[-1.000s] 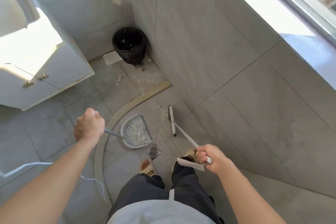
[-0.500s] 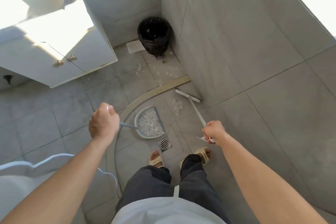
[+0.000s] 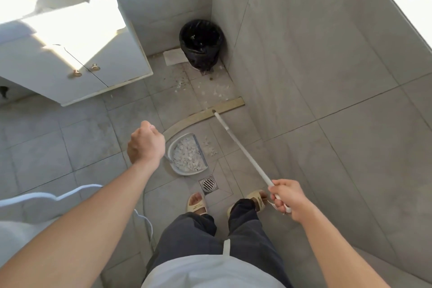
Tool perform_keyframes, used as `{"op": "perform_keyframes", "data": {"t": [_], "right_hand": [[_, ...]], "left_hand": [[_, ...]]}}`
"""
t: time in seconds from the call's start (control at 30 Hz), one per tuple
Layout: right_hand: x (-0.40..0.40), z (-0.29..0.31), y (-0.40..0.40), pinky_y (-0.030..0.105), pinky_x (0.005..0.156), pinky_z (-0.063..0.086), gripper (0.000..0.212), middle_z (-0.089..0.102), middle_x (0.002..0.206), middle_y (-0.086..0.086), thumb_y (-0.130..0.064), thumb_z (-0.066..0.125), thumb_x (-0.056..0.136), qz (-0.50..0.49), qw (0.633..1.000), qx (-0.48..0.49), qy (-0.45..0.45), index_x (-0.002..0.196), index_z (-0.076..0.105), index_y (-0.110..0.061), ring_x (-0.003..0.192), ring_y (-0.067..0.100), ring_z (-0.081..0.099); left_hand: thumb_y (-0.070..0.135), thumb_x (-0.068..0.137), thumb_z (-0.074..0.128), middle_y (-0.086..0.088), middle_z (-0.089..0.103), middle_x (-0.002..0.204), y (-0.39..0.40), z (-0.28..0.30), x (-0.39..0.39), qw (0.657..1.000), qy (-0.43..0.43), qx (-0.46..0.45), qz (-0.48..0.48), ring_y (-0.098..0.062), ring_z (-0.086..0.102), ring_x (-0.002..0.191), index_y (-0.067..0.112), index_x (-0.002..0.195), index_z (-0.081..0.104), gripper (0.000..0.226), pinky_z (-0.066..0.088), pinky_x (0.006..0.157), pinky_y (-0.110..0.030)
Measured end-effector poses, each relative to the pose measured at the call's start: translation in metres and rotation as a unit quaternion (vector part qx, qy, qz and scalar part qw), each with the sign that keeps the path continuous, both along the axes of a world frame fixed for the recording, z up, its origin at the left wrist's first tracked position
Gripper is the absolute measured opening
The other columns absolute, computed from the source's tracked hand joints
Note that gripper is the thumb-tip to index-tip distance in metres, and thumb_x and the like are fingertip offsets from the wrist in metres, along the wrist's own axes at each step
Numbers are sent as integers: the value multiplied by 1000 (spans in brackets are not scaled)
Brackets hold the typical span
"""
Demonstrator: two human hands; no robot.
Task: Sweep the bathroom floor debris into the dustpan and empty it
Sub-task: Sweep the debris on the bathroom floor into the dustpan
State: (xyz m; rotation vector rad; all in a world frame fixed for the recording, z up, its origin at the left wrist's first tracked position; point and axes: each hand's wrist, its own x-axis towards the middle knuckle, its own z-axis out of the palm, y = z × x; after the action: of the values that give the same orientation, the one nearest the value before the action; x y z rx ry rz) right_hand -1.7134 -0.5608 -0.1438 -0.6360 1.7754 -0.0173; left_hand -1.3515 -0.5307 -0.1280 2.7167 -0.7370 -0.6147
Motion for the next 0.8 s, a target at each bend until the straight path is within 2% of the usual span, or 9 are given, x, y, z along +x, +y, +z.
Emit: {"op": "perform_keyframes", "data": {"t": [0.1, 0.2, 0.3, 0.43, 0.57, 0.67, 0.73, 0.8], "right_hand": [[40, -18, 21, 17, 35, 28, 28, 50, 64, 13, 5, 47, 90, 18, 1000, 11, 14, 114, 53, -9, 39, 12, 37], [71, -27, 35, 16, 35, 30, 19, 50, 66, 12, 4, 46, 92, 13, 998, 60, -4, 105, 54, -7, 41, 12, 38], [68, -14, 28, 14, 33, 26, 9, 49, 63, 12, 8, 49, 90, -44, 994, 82, -61, 90, 57, 2, 36, 10, 36], [40, 14, 14, 14, 28, 22, 8, 48, 65, 12, 4, 50, 93, -113, 985, 69, -112, 99, 55, 4, 34, 7, 32], [40, 21, 11, 15, 31, 24, 12, 49, 65, 12, 4, 50, 93, -71, 994, 37, -68, 101, 56, -4, 35, 9, 34], [63, 7, 19, 15, 34, 26, 13, 46, 63, 10, 5, 48, 92, -21, 999, 39, -30, 92, 55, -5, 39, 11, 34], [76, -1, 25, 15, 33, 25, 14, 44, 61, 9, 7, 46, 91, -7, 998, 62, -31, 86, 54, -3, 37, 10, 34], [78, -2, 24, 14, 32, 24, 11, 45, 61, 9, 8, 47, 90, -21, 995, 80, -52, 88, 55, 1, 34, 8, 34]], "left_hand": [[21, 100, 37, -23, 64, 106, -5, 0, -1, 1000, -3, 3, -1, -44, 58, 97, 10, 103, 58, 24, 44, 75, -42], [21, 99, 37, -23, 64, 105, -3, -3, 2, 1000, -9, 6, -3, -44, 58, 96, 10, 104, 58, 24, 45, 76, -43], [22, 99, 37, -23, 64, 105, -2, -5, 5, 1000, -14, 7, -5, -44, 59, 96, 11, 103, 58, 24, 46, 77, -43], [20, 99, 37, -22, 64, 105, -2, -6, 6, 1000, -11, 0, -5, -44, 58, 95, 10, 104, 59, 25, 45, 75, -43], [19, 99, 37, -23, 64, 105, -2, -5, 4, 1000, -9, -6, -10, -44, 58, 96, 9, 103, 58, 24, 45, 75, -43], [18, 99, 36, -23, 64, 105, -1, -5, 2, 1000, -9, -8, -15, -44, 58, 96, 9, 102, 58, 24, 42, 72, -41], [19, 100, 36, -23, 64, 106, 0, -6, 1, 1000, -10, -7, -15, -44, 58, 96, 10, 104, 58, 24, 42, 73, -41], [19, 100, 36, -23, 64, 107, 2, -6, 3, 1000, -12, -5, -15, -44, 58, 97, 10, 105, 58, 25, 41, 72, -40]]}}
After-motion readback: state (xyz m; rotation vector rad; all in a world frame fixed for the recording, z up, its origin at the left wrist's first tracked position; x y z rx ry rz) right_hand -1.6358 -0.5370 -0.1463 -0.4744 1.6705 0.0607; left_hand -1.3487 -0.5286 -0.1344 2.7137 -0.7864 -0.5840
